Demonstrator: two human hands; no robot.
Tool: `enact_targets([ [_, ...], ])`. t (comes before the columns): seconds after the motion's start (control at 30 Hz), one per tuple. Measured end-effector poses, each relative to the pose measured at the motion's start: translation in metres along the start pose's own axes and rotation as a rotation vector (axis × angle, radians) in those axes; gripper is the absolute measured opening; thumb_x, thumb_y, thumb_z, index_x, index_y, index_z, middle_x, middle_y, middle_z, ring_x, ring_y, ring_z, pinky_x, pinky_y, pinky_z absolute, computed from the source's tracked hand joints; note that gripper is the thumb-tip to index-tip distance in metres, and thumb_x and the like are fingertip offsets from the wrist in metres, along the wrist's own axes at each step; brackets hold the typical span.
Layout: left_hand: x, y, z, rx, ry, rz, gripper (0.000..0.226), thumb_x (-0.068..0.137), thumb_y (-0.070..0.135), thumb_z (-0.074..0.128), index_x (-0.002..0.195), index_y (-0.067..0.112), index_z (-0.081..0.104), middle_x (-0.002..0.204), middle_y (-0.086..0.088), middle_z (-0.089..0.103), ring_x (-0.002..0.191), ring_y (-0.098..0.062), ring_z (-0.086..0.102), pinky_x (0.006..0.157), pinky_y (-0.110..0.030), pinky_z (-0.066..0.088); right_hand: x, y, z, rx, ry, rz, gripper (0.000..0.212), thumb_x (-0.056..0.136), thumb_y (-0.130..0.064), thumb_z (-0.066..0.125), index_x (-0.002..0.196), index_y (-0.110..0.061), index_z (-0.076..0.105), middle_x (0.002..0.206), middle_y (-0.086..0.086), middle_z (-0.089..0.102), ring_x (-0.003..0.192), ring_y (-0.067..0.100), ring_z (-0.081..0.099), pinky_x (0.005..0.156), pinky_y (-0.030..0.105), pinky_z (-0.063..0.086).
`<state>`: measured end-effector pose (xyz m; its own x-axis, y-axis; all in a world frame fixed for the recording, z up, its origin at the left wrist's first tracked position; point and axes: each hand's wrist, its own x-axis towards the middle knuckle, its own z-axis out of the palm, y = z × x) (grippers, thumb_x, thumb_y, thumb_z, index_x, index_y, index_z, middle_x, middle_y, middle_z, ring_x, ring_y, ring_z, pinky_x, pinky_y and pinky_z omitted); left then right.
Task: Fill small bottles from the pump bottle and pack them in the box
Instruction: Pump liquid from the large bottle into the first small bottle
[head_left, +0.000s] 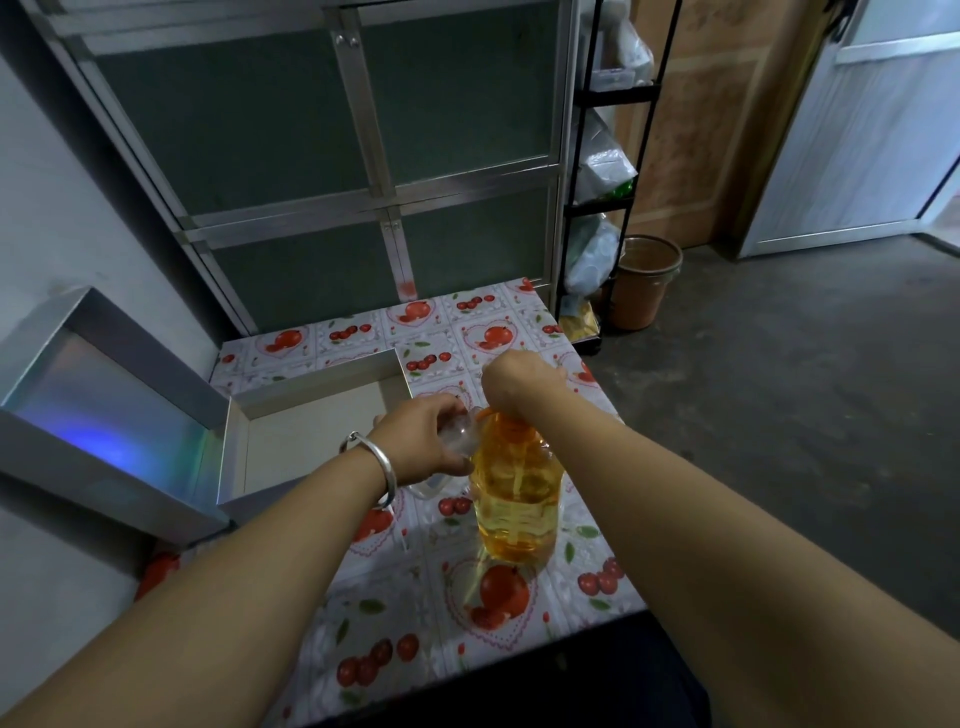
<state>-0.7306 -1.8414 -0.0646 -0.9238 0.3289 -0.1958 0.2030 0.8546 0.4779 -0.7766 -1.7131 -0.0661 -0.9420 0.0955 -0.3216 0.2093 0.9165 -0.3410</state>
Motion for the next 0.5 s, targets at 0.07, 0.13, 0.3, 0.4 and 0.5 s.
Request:
enact_targets([
  [0.07,-0.0005,-0.0011,0.0012,-0.001,-0.001,-0.003,0.046,0.065,0.029,0.079,0.104,0.021,0.057,0.095,0.005,0.058,0.093,-0.019,0.056,0.091,-0.042,0.048,-0.0023,0.0009,-0.0013,0.033,-0.029,-0.014,0.033,0.093,-0.013,0.039,0.123,-0.01,0.053,0.11,0.011,0.053,0.102,0.029,0.052,0.106,0.051,0.034],
  [0.13,-0.0015,-0.0011,0.0009,-0.006,0.007,-0.004,0.047,0.065,0.029,0.079,0.105,0.02,0.057,0.095,0.004,0.058,0.094,-0.019,0.056,0.092,-0.043,0.047,-0.004,0.0028,-0.0067,0.149,-0.076,-0.05,0.037,0.095,-0.016,0.036,0.126,-0.004,0.052,0.119,0.015,0.057,0.09,0.027,0.059,0.084,0.037,0.049],
  [0.3,0.0002,0.0001,0.0005,-0.018,0.006,0.0,0.044,0.066,0.029,0.079,0.102,0.021,0.056,0.092,0.005,0.056,0.092,-0.019,0.056,0.09,-0.041,0.049,-0.0006,-0.0003,-0.0033,0.092,-0.038,-0.007,0.034,0.093,-0.011,0.04,0.124,-0.007,0.052,0.114,0.014,0.054,0.103,0.03,0.052,0.106,0.051,0.035],
  [0.4,-0.0005,0.0003,0.0016,-0.004,0.002,0.004,0.045,0.066,0.029,0.079,0.104,0.021,0.056,0.094,0.006,0.056,0.093,-0.018,0.056,0.089,-0.039,0.049,-0.0013,0.0003,-0.0009,0.007,0.007,0.001,0.021,0.091,-0.01,0.041,0.107,-0.011,0.054,0.102,0.008,0.051,0.1,0.026,0.048,0.11,0.052,0.021],
  [0.5,-0.0017,-0.0008,0.0012,-0.002,-0.008,0.0,0.046,0.065,0.028,0.08,0.104,0.021,0.057,0.097,0.003,0.059,0.093,-0.019,0.057,0.09,-0.042,0.049,-0.0052,0.0018,-0.0022,0.021,-0.016,-0.025,0.031,0.091,-0.01,0.04,0.119,-0.009,0.054,0.111,0.011,0.055,0.101,0.029,0.05,0.109,0.053,0.029],
])
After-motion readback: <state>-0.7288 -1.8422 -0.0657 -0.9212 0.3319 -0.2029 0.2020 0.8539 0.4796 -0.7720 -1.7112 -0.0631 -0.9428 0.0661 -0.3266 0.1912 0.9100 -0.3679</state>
